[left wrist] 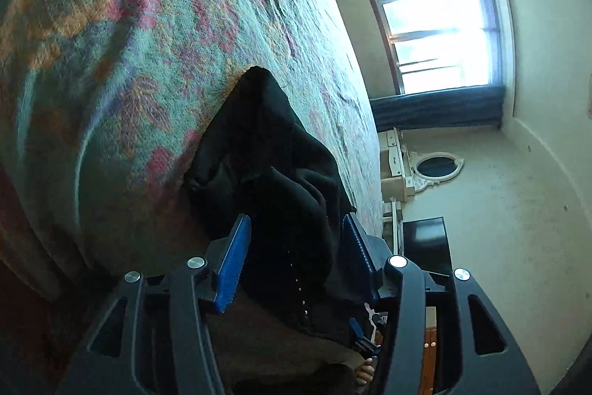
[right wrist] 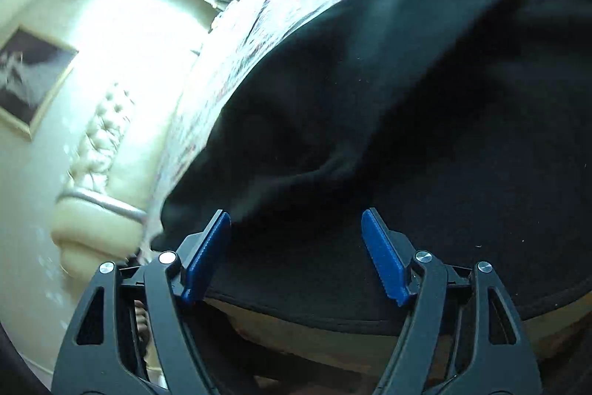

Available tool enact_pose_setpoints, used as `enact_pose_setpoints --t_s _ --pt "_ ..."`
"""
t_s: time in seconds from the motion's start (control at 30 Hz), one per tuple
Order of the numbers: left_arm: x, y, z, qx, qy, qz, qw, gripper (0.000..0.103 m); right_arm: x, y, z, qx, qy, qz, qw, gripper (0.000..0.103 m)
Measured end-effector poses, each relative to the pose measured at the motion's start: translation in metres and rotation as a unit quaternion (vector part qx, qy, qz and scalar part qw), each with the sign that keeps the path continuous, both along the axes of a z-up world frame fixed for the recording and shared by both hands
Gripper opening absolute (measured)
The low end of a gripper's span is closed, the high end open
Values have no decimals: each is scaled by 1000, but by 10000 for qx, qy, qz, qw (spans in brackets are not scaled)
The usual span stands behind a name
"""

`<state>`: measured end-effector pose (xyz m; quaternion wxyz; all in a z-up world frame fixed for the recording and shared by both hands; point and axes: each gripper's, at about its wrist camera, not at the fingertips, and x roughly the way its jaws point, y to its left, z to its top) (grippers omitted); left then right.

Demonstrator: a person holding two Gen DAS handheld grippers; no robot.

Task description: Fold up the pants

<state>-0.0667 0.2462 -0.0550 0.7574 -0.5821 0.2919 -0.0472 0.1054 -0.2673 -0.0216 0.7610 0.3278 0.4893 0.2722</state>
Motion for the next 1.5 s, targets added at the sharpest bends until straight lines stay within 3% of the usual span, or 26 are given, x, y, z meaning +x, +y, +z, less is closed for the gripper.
enact_pose_setpoints --t_s 0.13,0.33,0.37,0.43,0.47,0.57,0.7,0.93,1.03,1.1,1.23,1.37,1.5 --pt "19 -16 -2 -56 97 51 9999 58 4 5 2 301 54 -152 9994 73" --pt "41 -18 -15 46 534 510 9973 57 4 11 3 241 73 -215 9995 80" --pt "42 -18 -16 59 578 565 9967 54 3 12 4 231 84 -262 9994 80" --pt "47 -23 -17 199 663 602 9958 27 4 13 3 214 148 -340 9991 81" --pt "49 -25 -18 197 660 593 9959 22 5 15 3 192 190 -373 9989 81" --pt "52 -29 -18 185 659 636 9956 18 16 16 2 210 280 -548 9979 81" --pt "46 -25 -23 -172 594 712 9955 17 24 18 -1 325 324 -793 9958 80" --pt "29 -20 -40 -505 519 743 9946 17 30 18 -18 523 541 -1273 9890 43" --pt "25 -18 -40 -565 501 730 9945 17 26 17 -25 542 624 -1401 9867 17" --pt "25 -18 -40 -527 493 720 9948 17 25 16 -31 538 622 -1424 9864 10" --pt "21 -18 -31 -461 443 735 9952 17 13 14 -27 875 503 -1544 9828 8" --pt "19 -10 -17 -453 265 787 9955 17 -4 14 6 953 27 -1495 9841 8" --pt "3 -3 -10 -352 169 820 9959 17 -28 9 24 1044 -126 -1332 9855 8"
